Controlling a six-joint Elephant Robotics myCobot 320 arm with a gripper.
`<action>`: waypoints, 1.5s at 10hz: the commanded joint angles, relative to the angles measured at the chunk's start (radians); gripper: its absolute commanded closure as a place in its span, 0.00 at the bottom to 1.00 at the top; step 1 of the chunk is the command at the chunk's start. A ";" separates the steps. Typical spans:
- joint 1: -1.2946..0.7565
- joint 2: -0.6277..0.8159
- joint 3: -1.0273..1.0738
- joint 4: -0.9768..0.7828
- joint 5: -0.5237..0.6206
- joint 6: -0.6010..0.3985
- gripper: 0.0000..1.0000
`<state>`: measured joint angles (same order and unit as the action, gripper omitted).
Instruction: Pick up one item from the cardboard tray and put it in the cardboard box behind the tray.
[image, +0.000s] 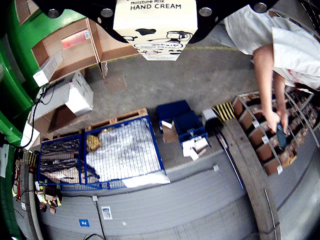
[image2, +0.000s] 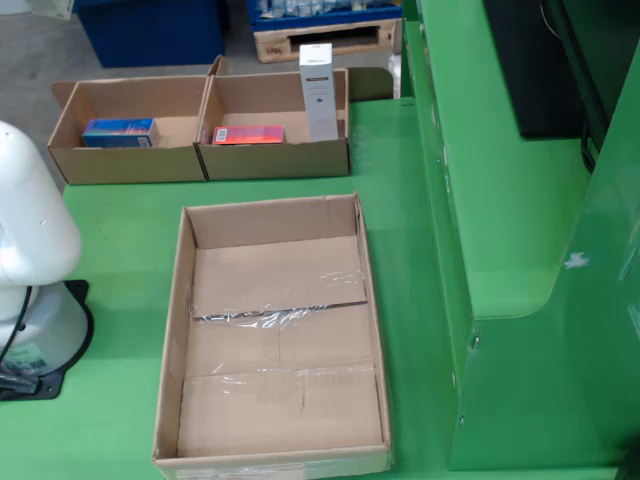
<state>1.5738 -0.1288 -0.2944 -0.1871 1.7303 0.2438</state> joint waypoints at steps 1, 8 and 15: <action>-0.120 0.016 -0.767 0.528 0.110 -0.074 1.00; -0.326 -0.143 -0.867 0.738 0.311 -0.183 1.00; -0.350 -0.169 -0.890 0.778 0.339 -0.193 1.00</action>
<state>1.2301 -0.3204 -1.0107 0.5168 2.0600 0.0567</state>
